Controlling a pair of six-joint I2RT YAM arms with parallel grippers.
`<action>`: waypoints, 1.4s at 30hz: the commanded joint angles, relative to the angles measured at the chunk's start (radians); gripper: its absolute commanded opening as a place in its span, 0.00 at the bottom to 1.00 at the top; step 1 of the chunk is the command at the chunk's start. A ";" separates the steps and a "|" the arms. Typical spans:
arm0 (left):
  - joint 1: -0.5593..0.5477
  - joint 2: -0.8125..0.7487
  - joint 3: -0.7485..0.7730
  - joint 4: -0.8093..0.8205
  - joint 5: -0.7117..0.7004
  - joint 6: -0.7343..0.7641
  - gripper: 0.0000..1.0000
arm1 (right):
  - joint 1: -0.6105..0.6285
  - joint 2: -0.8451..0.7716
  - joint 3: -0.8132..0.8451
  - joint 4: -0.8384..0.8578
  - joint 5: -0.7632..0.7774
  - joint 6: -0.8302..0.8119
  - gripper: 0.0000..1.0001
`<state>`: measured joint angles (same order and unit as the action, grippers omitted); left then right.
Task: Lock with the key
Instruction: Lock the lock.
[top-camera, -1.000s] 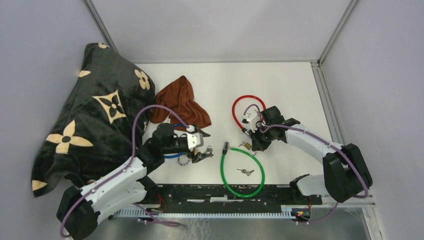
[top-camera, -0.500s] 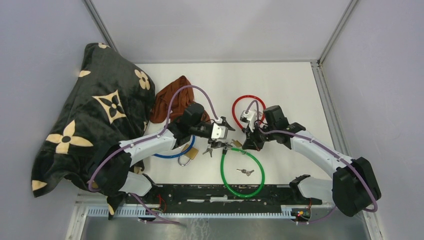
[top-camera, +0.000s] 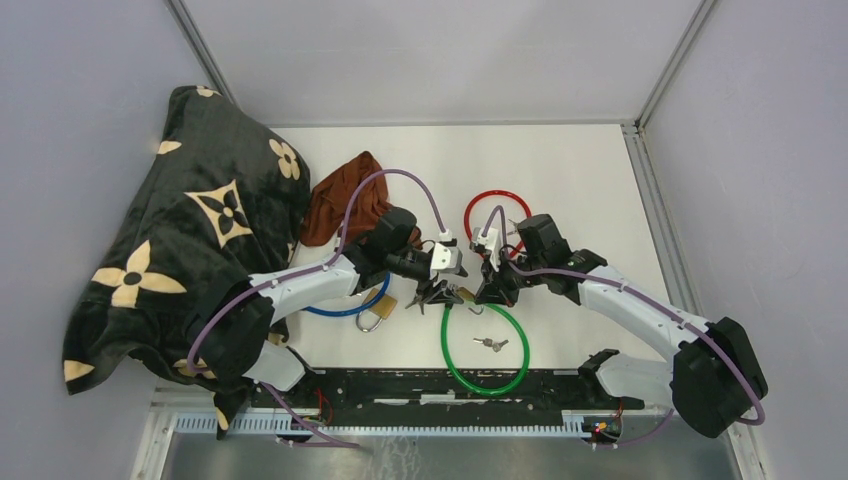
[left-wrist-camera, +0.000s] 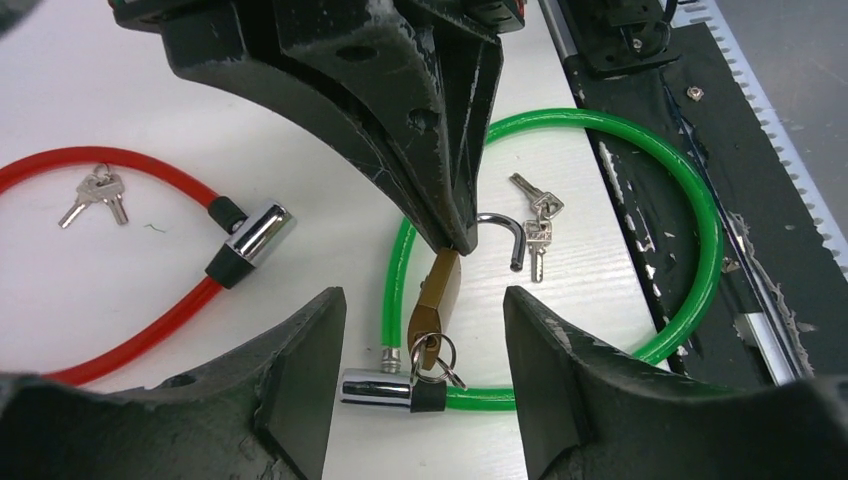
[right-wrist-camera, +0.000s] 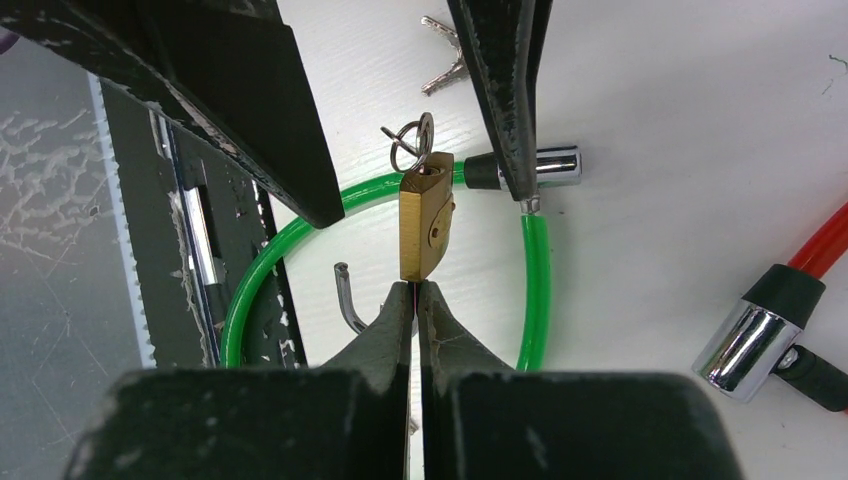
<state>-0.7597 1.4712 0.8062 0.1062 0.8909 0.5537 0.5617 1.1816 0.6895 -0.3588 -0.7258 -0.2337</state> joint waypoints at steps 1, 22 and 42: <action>-0.006 -0.004 0.028 -0.042 0.014 0.021 0.65 | 0.012 -0.031 0.050 0.038 -0.025 -0.018 0.00; -0.008 -0.028 -0.037 0.062 0.035 0.019 0.57 | 0.026 -0.057 0.079 0.043 -0.012 -0.016 0.00; -0.003 -0.196 -0.127 0.371 -0.144 -0.425 0.02 | 0.011 -0.187 0.009 0.211 0.183 0.005 0.60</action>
<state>-0.7635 1.3983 0.7155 0.2577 0.8001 0.3779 0.5835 1.0863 0.7277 -0.3214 -0.6182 -0.2504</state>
